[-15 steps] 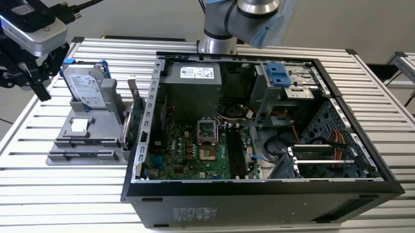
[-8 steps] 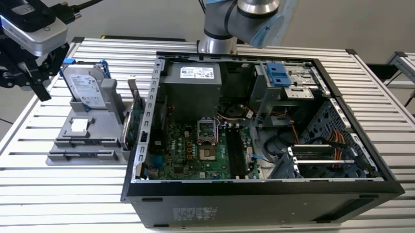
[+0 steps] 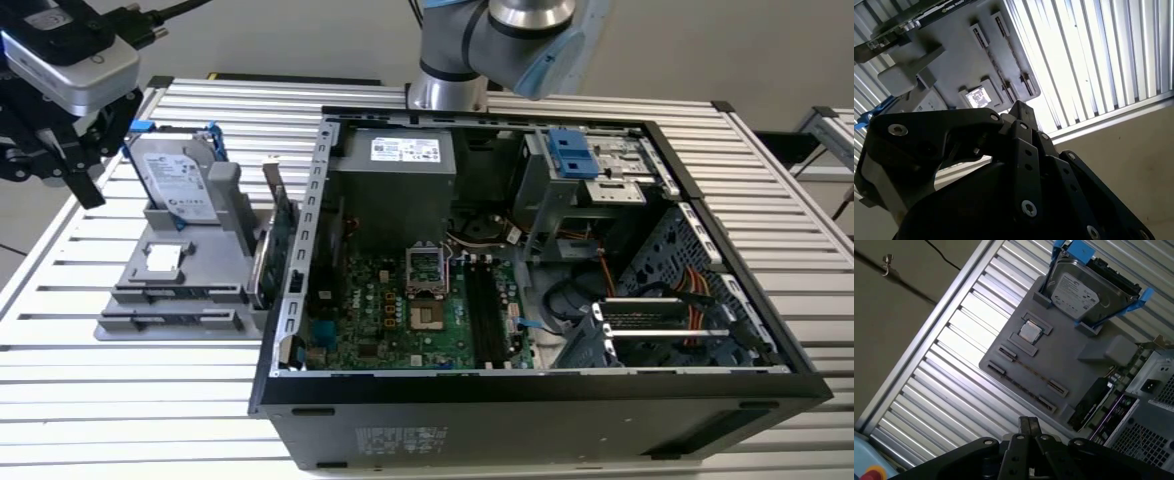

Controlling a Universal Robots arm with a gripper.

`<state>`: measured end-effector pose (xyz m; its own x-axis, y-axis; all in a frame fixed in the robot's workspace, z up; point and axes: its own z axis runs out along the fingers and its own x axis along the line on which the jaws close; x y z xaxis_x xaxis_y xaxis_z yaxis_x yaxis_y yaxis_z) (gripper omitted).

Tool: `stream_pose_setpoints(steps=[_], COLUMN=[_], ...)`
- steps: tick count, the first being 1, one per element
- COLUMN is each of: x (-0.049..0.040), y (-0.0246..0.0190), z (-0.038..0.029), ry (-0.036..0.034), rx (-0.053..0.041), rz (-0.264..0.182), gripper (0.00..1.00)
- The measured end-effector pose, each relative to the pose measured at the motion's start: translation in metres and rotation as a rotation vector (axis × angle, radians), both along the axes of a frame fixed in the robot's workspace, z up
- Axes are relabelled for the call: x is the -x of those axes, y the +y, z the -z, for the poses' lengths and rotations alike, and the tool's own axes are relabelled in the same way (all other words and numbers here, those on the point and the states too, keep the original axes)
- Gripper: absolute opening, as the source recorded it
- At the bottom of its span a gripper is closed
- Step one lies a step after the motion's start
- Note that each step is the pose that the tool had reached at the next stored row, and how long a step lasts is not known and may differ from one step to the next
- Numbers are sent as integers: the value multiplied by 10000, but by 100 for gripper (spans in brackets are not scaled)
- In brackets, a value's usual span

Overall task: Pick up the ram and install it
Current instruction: 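Pick up the ram and move it above insertion slot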

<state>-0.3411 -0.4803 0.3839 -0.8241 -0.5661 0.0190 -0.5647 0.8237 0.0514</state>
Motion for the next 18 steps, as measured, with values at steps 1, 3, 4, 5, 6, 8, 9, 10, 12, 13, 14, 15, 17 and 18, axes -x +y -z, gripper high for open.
stream_pose_setpoints(steps=[1,3,4,5,6,8,9,10,12,13,14,15,17,18], x=[0,0,0,0,0,0,0,0,0,0,0,0,-1,-1], y=[1,1,0,1,0,0,0,0,0,0,0,0,2,5], z=[0,0,0,0,0,0,0,0,0,0,0,0,0,-1], ry=[0,0,0,0,1,0,1,1,0,0,0,0,1,2], rx=[3,7,7,7,8,12,15,16,19,22,23,23,30,42], rz=[-39,-76,-79,-84,-86,-100,-102,-105,-113,-114,-118,-125,-130,-129], gripper=[0,0,0,0,0,0,0,0,0,0,0,0,0,0])
